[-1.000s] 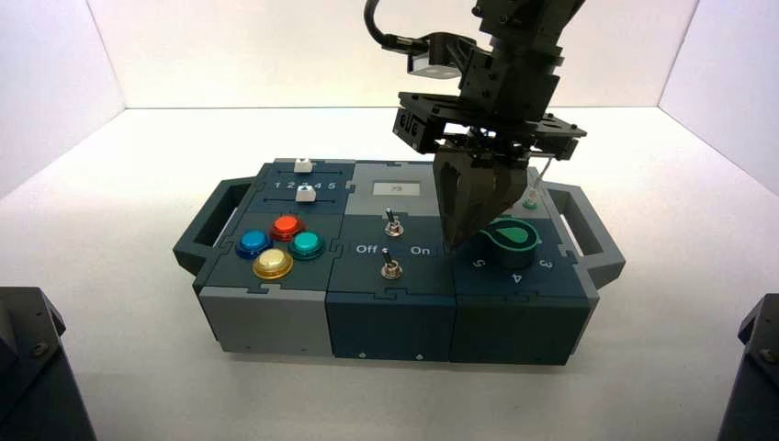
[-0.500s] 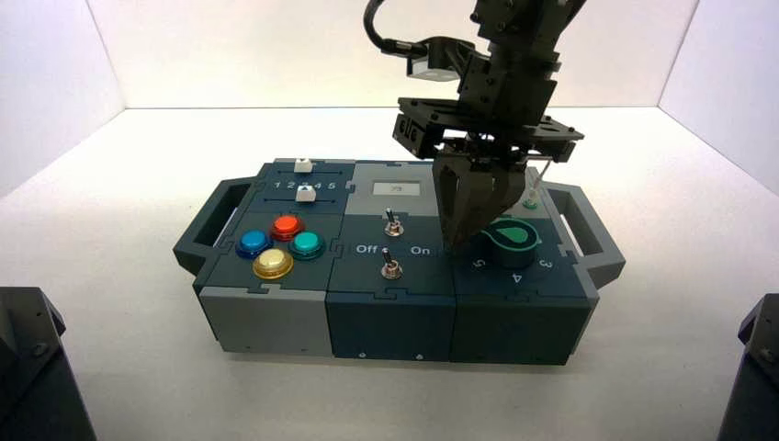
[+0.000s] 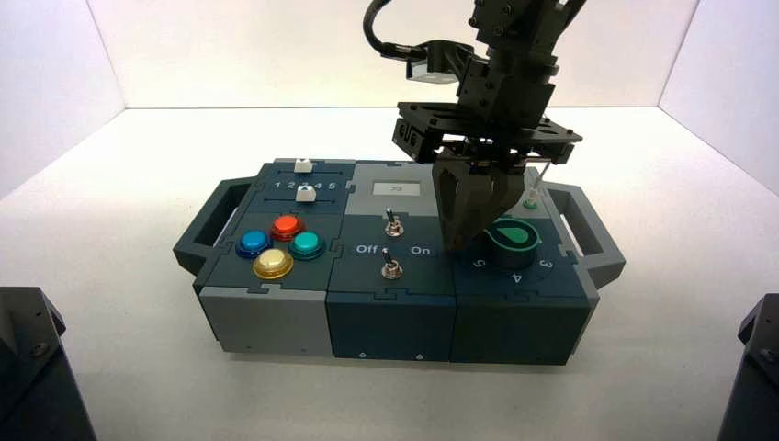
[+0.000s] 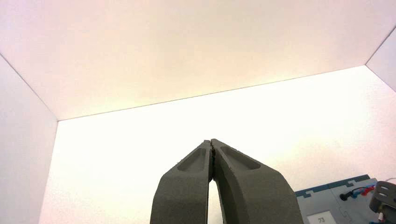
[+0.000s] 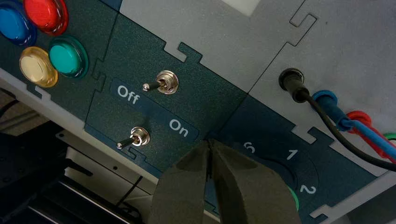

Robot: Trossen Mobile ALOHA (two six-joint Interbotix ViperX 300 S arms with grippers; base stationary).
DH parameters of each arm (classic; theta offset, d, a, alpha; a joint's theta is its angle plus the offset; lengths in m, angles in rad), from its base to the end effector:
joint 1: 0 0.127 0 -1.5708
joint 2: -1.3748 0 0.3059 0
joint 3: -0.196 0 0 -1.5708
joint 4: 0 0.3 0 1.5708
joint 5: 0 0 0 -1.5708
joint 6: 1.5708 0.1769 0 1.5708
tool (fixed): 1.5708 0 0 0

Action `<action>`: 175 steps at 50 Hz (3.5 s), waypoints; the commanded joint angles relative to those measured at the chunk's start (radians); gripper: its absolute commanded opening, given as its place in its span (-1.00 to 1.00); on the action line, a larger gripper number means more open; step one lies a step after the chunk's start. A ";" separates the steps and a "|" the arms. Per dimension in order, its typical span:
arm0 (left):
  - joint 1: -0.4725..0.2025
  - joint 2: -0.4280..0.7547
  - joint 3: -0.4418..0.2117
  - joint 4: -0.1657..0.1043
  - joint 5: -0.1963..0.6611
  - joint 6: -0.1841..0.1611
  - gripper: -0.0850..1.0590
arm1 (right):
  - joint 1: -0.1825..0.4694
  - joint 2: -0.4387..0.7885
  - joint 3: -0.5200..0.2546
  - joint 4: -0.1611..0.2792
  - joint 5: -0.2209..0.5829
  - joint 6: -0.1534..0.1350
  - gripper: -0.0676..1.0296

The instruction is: Turn the knob to position 6.

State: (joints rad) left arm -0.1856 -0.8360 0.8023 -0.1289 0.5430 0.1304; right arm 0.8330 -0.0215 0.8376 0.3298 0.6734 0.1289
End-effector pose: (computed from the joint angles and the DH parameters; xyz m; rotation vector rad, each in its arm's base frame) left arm 0.2647 -0.0617 0.2970 0.0495 0.5036 -0.2517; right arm 0.1601 0.2292 0.0375 -0.1743 1.5625 0.5366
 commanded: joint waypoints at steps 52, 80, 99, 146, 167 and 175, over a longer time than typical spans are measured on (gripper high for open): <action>0.002 0.000 -0.023 0.002 -0.005 0.008 -0.91 | -0.005 -0.005 -0.017 -0.025 0.002 0.011 -0.92; 0.003 -0.012 -0.014 0.002 -0.002 0.008 -0.91 | -0.005 0.006 -0.020 -0.029 0.003 0.011 -0.92; 0.003 -0.012 -0.014 0.002 0.005 0.008 -0.91 | -0.005 0.011 -0.021 -0.040 0.002 0.012 -0.92; 0.003 -0.015 -0.011 0.002 0.006 0.008 -0.90 | -0.015 -0.012 -0.057 -0.037 0.006 0.014 -0.92; 0.003 -0.038 -0.003 0.002 0.011 0.008 -0.90 | -0.006 -0.066 -0.064 -0.026 0.009 0.014 -0.92; 0.003 -0.038 0.000 0.002 0.011 0.008 -0.90 | -0.003 -0.127 -0.083 -0.021 0.021 0.014 -0.92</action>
State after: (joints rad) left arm -0.1871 -0.8759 0.8145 -0.1273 0.5584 0.1304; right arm 0.8268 -0.0920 0.7839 0.3037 0.6934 0.1396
